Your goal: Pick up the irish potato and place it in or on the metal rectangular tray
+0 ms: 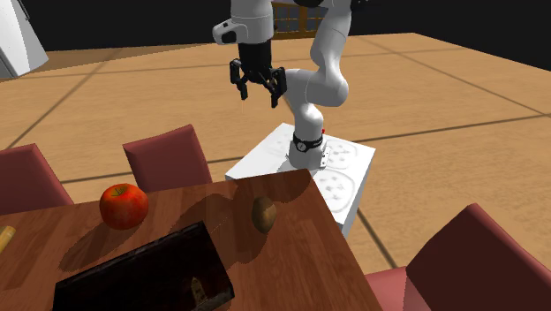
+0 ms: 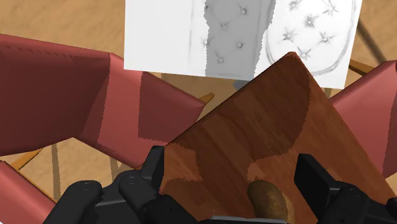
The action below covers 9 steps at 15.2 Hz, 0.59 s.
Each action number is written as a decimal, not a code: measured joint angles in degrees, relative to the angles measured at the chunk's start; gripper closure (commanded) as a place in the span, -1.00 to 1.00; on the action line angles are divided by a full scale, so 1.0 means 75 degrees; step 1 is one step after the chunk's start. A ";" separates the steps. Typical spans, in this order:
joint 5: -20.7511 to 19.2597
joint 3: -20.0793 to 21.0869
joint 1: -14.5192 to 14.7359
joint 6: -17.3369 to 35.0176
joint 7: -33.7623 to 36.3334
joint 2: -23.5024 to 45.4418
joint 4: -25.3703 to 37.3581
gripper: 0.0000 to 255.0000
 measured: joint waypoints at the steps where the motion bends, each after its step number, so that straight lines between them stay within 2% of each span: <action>1: 0.0000 0.0000 0.0000 0.0000 0.0000 0.0000 0.0000 -1.00; 4: 0.0057 0.0088 0.0091 0.0535 0.0060 0.0382 -0.0089 -1.00; 9: 0.0227 0.0393 0.0333 0.1942 0.0314 0.1385 -0.0340 -1.00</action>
